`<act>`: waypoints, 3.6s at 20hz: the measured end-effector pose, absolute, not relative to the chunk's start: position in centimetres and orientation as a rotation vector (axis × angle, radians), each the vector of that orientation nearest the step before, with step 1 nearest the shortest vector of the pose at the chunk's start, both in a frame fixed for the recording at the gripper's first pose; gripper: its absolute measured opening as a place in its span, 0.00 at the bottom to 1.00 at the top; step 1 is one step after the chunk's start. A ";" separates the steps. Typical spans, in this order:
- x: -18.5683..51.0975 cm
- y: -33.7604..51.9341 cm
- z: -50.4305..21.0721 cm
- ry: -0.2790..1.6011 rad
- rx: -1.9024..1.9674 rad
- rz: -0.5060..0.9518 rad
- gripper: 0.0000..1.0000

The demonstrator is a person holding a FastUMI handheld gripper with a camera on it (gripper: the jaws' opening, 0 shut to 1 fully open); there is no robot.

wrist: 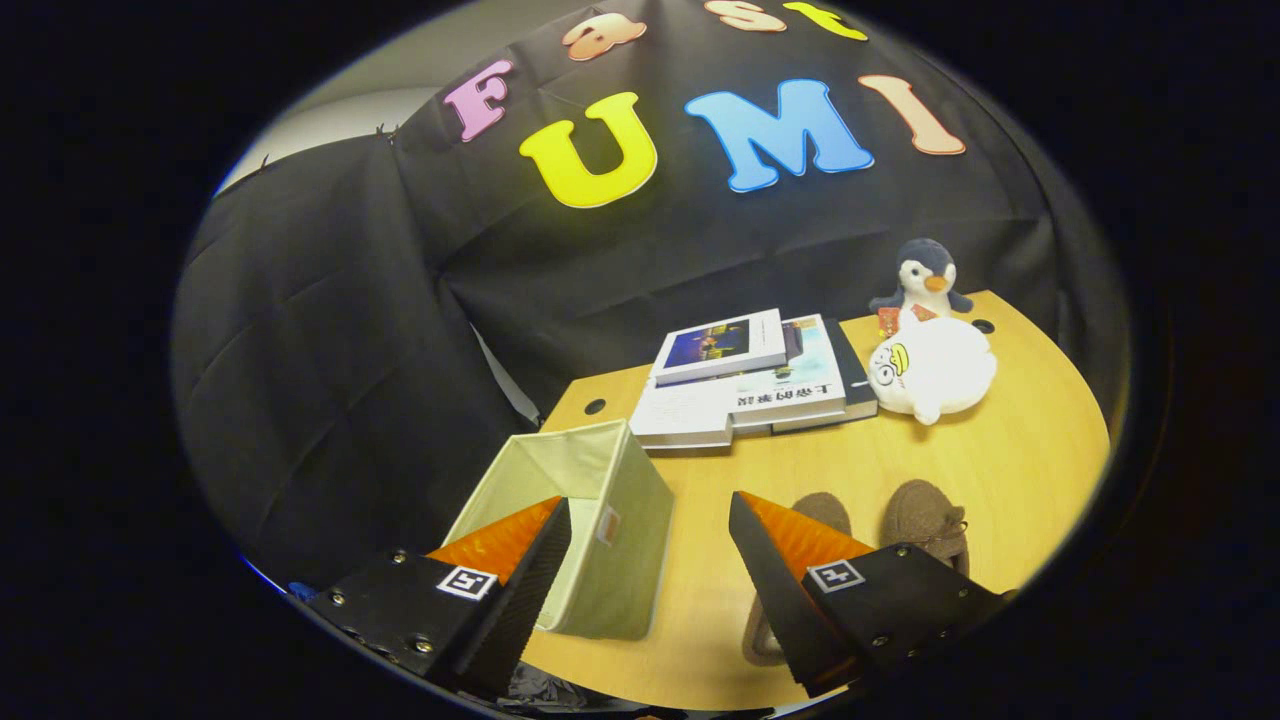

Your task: Open the storage box then place both shoes into the box .Put the left shoe in first, then the right shoe, with the right side of both shoes facing outward in a uniform manner.

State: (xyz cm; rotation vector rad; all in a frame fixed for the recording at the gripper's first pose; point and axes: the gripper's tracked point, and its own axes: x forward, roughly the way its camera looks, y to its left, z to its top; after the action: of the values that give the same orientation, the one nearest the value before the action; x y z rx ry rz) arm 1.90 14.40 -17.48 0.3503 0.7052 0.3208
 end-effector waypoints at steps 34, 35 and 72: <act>-1.9 5.4 -37.6 1.128 0.224 0.155 0.55; -1.9 5.6 -37.3 1.129 0.243 0.173 0.55; 5.5 27.6 -20.2 0.936 0.611 0.280 0.01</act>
State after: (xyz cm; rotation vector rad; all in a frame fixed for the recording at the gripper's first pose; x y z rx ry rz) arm 5.46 27.64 -20.21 0.6113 0.9358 0.2795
